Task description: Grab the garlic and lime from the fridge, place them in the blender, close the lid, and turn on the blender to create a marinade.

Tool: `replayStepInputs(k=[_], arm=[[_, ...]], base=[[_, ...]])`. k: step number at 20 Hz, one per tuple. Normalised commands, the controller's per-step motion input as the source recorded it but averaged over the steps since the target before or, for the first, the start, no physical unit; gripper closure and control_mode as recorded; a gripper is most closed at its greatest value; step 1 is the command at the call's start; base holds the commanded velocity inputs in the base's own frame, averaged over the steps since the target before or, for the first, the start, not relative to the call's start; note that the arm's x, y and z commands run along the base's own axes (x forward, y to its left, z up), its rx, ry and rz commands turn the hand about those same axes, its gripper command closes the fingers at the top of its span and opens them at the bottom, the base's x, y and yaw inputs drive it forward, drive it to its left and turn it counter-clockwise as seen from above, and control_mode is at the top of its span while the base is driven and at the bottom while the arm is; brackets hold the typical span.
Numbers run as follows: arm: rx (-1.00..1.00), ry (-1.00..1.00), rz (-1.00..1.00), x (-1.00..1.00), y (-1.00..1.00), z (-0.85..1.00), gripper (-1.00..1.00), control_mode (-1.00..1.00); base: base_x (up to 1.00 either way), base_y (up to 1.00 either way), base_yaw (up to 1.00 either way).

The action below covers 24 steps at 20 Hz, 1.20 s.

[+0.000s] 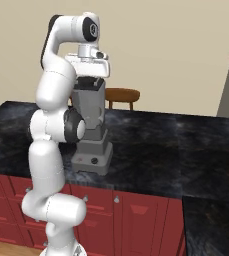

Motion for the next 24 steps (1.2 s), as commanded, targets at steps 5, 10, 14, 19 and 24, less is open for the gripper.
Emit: replayStepInputs(k=[5,10,14,19,24], arm=[[0.0,0.0,0.0,0.0,0.0,0.0,1.0,-1.0],[0.0,0.01,0.0,-0.11,-0.07,0.0,1.0,-1.0],[0.0,0.0,0.0,-0.14,-0.2,0.0,1.0,-1.0],[-0.04,0.0,0.01,0.0,0.0,-0.08,1.0,-1.0],[-0.13,0.01,0.0,0.0,0.07,-0.19,1.0,-1.0]], base=[[0.0,0.0,0.0],[0.0,0.0,0.0],[0.0,0.0,0.0],[0.0,0.0,0.0],[0.0,0.0,0.0]])
